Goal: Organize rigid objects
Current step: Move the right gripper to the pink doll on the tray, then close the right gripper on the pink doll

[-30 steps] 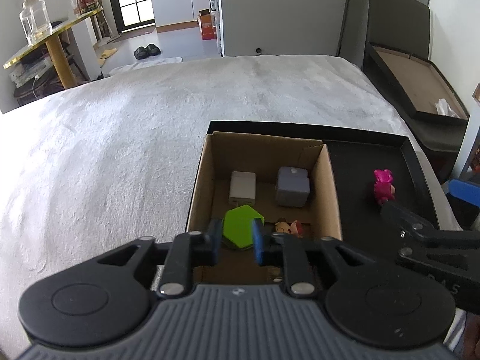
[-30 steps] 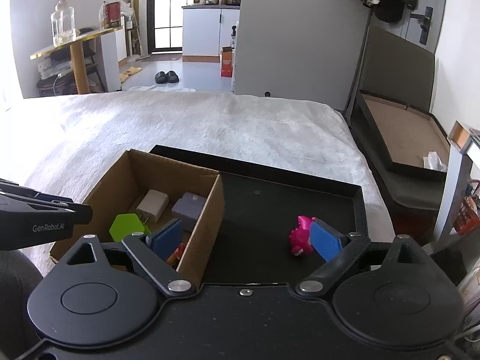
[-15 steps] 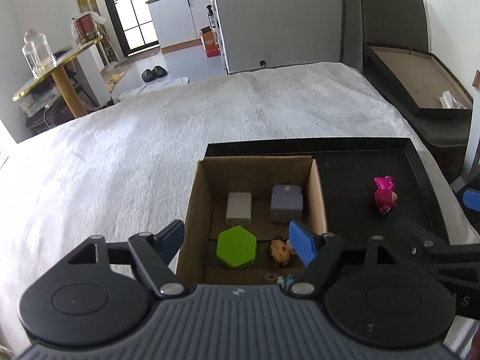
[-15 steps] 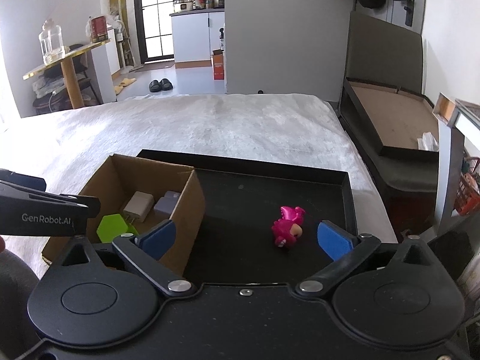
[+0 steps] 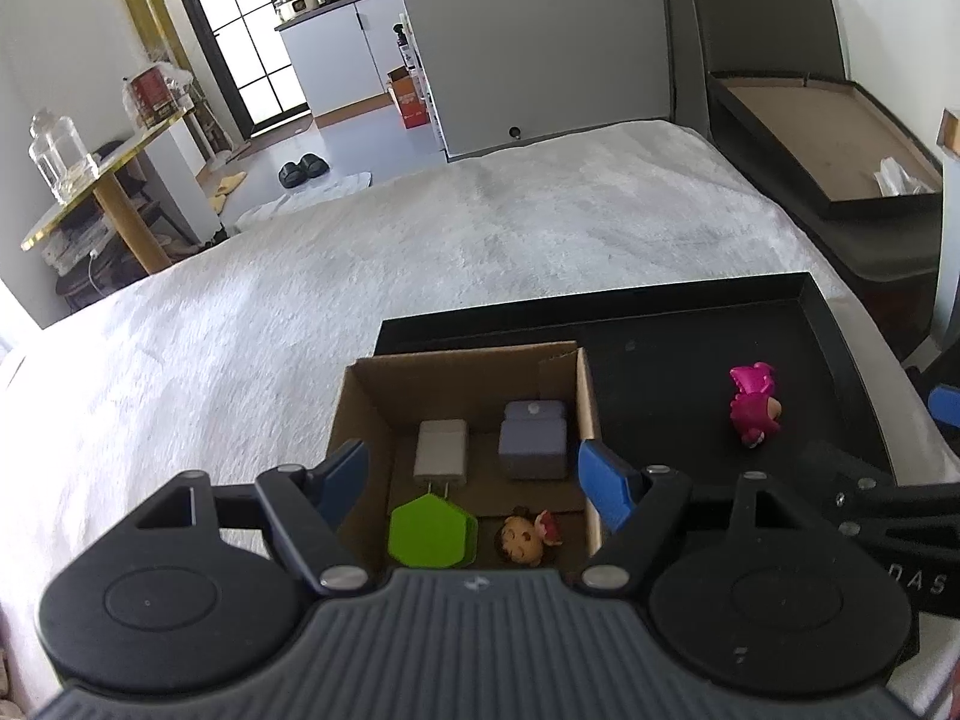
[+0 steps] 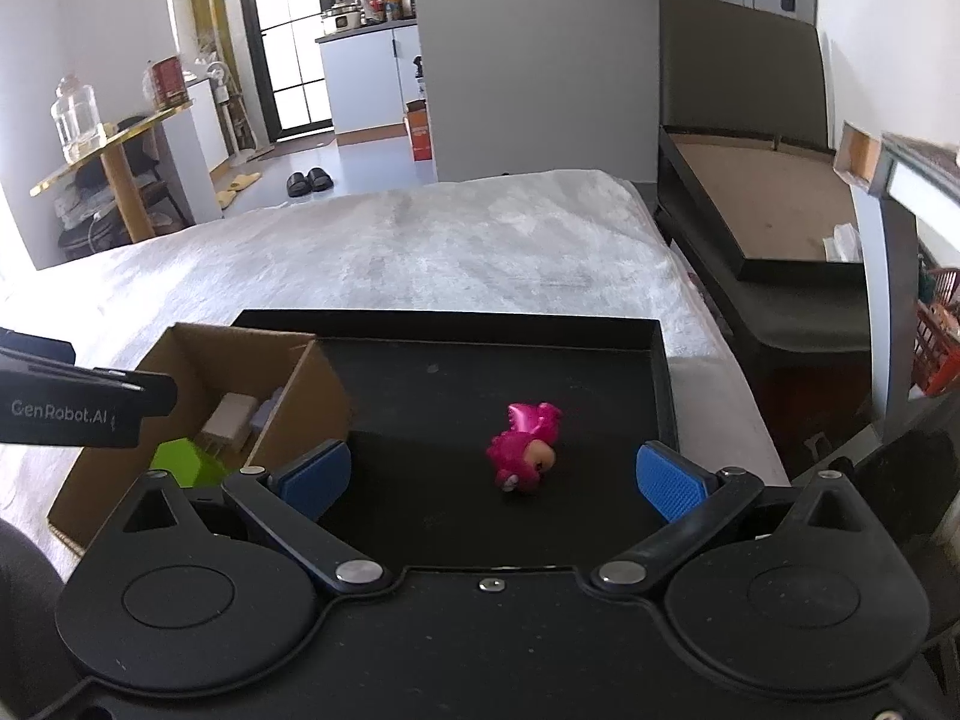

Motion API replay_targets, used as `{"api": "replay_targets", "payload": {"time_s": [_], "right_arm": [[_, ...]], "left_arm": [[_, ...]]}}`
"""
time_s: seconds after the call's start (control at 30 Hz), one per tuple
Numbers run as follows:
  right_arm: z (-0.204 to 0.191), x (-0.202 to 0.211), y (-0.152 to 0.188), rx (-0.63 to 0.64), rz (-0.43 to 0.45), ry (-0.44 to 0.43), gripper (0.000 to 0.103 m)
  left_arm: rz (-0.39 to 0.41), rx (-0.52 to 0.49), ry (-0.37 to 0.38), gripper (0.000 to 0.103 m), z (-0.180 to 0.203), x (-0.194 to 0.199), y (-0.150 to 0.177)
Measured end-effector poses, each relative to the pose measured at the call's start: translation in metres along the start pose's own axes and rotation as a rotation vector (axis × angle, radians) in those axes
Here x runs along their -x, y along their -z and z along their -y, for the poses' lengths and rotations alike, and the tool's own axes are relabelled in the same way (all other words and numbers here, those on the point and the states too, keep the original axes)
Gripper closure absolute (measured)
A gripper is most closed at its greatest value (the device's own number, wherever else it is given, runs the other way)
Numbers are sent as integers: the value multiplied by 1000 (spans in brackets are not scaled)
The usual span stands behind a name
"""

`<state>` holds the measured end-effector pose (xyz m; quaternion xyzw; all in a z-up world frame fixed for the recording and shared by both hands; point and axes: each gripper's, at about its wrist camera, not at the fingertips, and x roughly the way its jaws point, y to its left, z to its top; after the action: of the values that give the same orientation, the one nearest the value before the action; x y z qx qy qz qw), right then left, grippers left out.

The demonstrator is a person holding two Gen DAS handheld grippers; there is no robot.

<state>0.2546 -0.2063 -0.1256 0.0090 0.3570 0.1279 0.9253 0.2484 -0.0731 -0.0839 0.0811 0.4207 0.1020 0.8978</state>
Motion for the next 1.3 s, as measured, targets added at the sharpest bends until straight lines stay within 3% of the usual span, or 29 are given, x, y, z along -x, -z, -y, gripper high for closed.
{"api": "replay_targets", "payload": {"time_s": [0.8,1.23,1.3], "right_arm": [[33,-77,17,-108,-55,-35,12],[26,-110,27,-90,-89,-14,19],[25,-113,30,-81,-100,-15,25]], "left_arm": [[-52,-128,-68,27,53,-67,-14],[-76,-150,-88,27,54,-87,-15],[-77,-151,-85,27,54,-87,-16]]}}
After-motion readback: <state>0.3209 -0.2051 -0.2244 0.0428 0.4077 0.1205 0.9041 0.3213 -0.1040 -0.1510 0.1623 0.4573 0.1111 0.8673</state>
